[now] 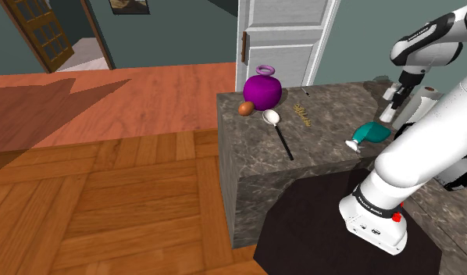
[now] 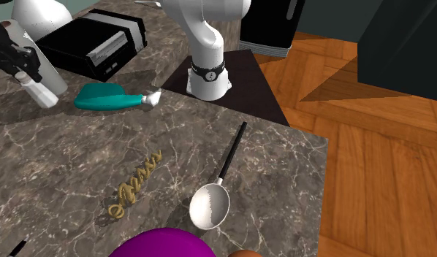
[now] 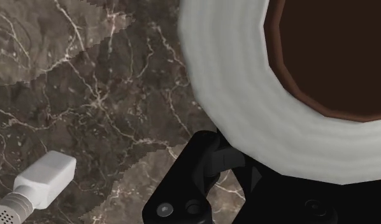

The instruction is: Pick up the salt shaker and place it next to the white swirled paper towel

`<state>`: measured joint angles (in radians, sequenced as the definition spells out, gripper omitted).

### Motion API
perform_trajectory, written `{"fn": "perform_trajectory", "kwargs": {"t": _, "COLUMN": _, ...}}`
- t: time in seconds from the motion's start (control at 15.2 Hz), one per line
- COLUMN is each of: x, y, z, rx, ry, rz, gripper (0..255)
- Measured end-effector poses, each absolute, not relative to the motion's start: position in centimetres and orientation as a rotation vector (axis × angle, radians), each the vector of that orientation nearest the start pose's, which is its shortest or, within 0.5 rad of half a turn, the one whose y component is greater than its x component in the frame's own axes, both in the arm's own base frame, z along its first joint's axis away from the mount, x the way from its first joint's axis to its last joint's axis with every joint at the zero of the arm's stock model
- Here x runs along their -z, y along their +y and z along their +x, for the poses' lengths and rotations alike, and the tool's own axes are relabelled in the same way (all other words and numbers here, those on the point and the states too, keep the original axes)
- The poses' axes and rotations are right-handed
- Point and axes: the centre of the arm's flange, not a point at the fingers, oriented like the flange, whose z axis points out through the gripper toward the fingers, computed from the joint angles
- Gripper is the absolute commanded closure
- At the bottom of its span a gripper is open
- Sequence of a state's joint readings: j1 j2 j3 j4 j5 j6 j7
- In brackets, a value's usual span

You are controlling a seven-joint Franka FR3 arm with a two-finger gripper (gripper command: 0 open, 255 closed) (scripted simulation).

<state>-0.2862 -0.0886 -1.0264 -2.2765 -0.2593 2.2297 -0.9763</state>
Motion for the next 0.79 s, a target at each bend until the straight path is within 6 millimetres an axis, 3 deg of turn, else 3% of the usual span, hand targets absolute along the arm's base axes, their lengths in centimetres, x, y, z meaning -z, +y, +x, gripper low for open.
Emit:
{"fn": "perform_trajectory", "kwargs": {"t": 0.2, "x": -37.5, "y": -49.6, "z": 12.1, "rx": -0.184, "ry": 0.280, "rz": -3.182, "gripper": 255}}
{"fn": "perform_trajectory", "kwargs": {"t": 0.26, "x": -37.5, "y": -49.6, "z": 12.1, "rx": -0.184, "ry": 0.280, "rz": -3.182, "gripper": 0}}
{"fn": "perform_trajectory", "kwargs": {"t": 0.66, "x": -37.5, "y": -49.6, "z": 12.1, "rx": -0.184, "ry": 0.280, "rz": -3.182, "gripper": 0}}
{"fn": "perform_trajectory", "kwargs": {"t": 0.79, "x": -39.1, "y": -49.6, "z": 12.2, "rx": -0.182, "ry": 0.280, "rz": -3.183, "gripper": 0}}
